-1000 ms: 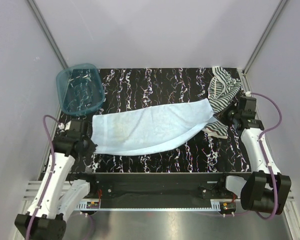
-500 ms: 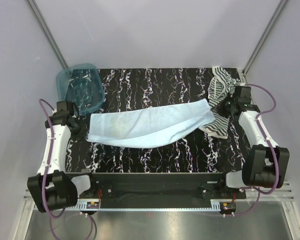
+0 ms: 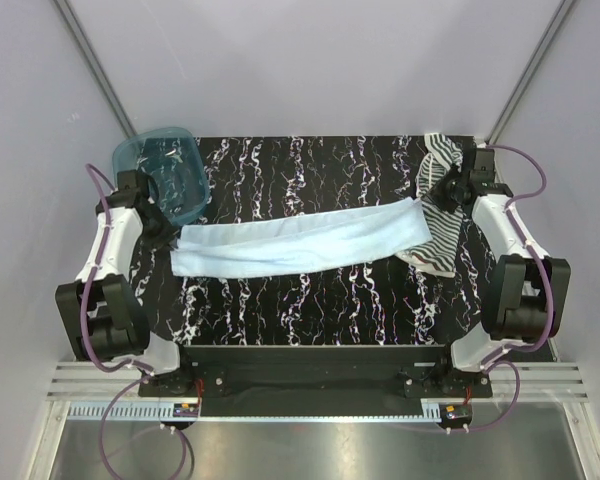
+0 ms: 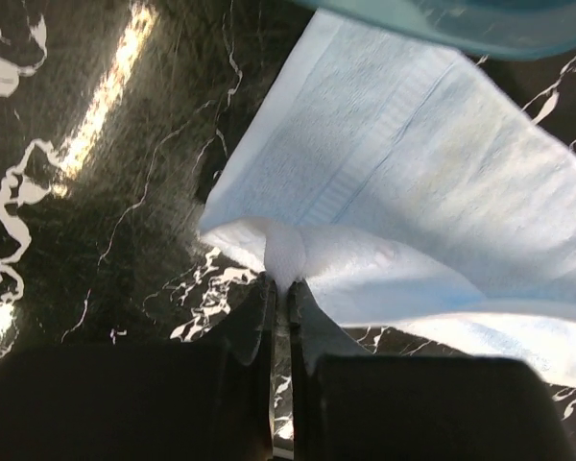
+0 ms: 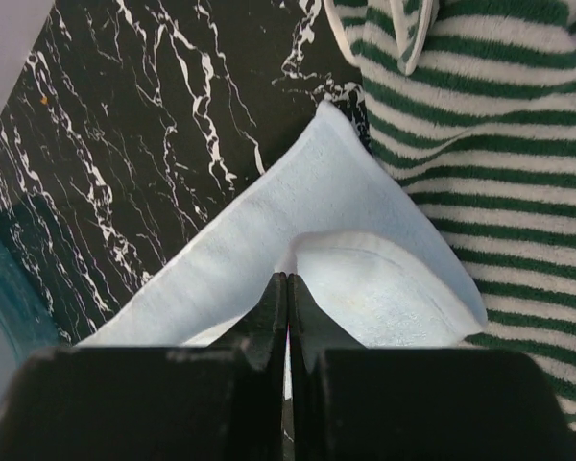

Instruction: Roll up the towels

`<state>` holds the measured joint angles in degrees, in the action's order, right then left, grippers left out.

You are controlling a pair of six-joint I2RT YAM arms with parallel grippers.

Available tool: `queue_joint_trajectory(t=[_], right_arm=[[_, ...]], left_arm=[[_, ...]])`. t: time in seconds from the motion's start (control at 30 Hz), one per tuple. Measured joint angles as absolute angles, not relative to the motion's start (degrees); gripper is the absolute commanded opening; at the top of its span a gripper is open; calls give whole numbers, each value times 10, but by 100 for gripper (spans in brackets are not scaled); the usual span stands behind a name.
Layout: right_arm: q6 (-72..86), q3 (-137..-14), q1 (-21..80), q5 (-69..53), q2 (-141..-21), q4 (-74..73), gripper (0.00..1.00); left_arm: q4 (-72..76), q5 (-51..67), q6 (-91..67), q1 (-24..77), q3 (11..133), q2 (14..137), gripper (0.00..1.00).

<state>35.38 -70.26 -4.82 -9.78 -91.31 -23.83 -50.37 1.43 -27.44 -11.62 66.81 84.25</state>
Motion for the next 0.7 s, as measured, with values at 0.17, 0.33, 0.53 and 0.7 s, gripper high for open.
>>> queue_joint_trajectory(t=[0.17,0.33,0.53,0.7], right_arm=[[354,-742,-59,-90,-940,-239,0],[354,-769,-61,-86,-975,-239,0],[353,-781,-61,-85,-1012,-239,0],[350,-798,-61,-84,-1042,-238,0]], left_arm=[[-507,20,-274,-109,722,886,0],[-502,18,-275,-86,773,950,0],[-505,14,-275,-74,805,1004,0],[-506,4,-277,-74,828,1030,0]])
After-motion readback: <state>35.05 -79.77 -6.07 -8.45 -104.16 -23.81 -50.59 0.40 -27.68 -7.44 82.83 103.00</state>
